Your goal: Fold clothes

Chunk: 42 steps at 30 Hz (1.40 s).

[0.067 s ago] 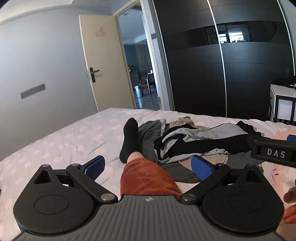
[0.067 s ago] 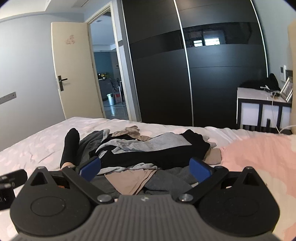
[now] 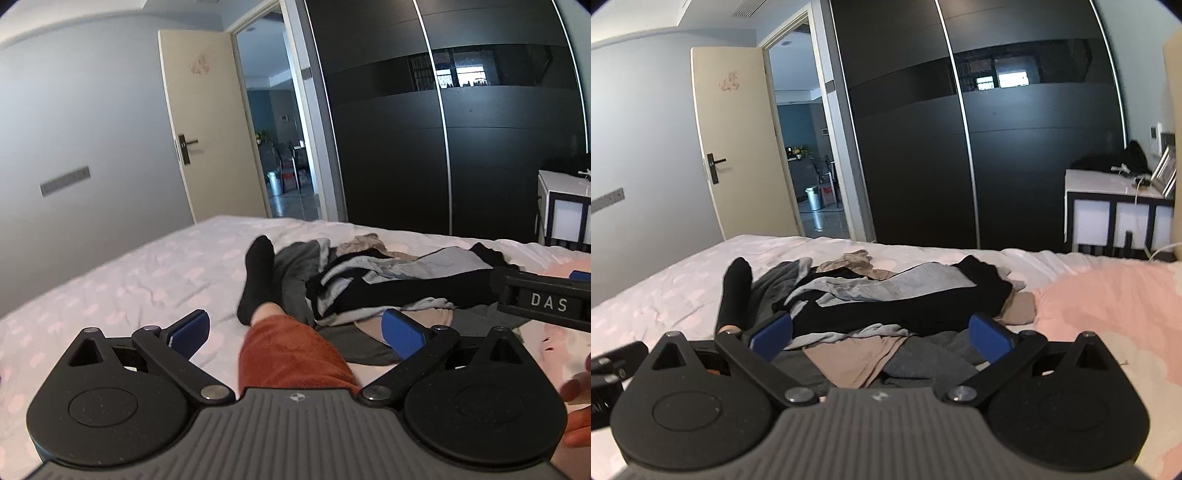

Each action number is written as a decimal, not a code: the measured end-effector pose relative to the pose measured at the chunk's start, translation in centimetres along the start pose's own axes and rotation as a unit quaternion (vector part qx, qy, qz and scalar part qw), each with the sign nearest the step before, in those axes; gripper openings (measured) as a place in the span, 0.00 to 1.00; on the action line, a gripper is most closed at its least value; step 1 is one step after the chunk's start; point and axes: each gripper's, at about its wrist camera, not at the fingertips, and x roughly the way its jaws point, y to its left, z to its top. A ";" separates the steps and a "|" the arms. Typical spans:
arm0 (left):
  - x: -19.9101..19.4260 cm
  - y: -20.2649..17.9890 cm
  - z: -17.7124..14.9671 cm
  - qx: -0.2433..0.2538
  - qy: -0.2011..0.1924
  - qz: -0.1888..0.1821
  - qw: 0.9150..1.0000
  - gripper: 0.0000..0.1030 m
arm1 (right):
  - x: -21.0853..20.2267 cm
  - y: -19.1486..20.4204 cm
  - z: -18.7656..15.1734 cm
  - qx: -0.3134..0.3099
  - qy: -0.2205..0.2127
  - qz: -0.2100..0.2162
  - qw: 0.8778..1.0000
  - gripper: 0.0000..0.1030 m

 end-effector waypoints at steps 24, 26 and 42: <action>-0.2 0.7 -0.2 -0.040 0.013 -0.031 0.999 1.00 | -0.1 -0.5 0.3 0.023 -0.002 0.028 0.999 1.00; -0.2 0.7 -0.2 -0.034 0.011 -0.026 0.999 1.00 | 0.1 -0.7 0.3 0.039 0.009 0.048 0.998 1.00; -0.2 0.7 -0.4 -0.036 0.024 -0.035 0.998 1.00 | 0.6 -1.6 0.5 0.059 0.036 0.065 0.995 1.00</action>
